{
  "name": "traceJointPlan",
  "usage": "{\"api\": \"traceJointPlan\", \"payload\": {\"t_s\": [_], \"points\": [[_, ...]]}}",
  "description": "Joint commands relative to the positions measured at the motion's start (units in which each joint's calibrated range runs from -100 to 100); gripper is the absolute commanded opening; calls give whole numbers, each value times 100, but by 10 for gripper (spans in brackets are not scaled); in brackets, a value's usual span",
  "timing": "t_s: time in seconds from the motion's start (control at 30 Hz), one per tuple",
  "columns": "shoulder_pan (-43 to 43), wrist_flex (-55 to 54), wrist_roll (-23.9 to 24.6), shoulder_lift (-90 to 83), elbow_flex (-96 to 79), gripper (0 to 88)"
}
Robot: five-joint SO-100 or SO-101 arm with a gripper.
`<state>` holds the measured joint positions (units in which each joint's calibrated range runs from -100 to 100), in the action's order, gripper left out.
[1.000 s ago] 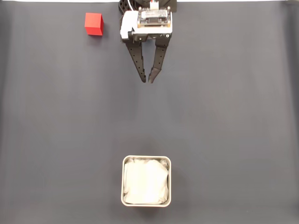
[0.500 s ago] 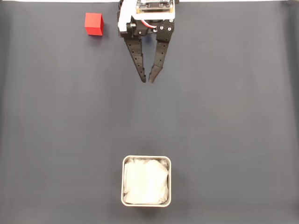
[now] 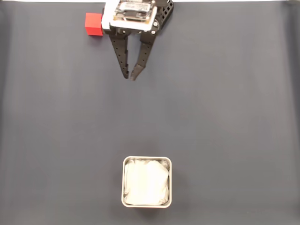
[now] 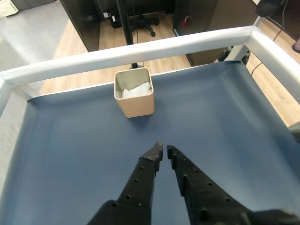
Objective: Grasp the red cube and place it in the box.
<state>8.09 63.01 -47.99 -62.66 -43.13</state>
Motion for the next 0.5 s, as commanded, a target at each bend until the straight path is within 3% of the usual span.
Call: {"api": "traceJointPlan", "payload": {"t_s": [0.0, 0.47], "points": [[228, 126, 83, -34, 298, 0], [1201, 380, 122, 44, 353, 0]]}}
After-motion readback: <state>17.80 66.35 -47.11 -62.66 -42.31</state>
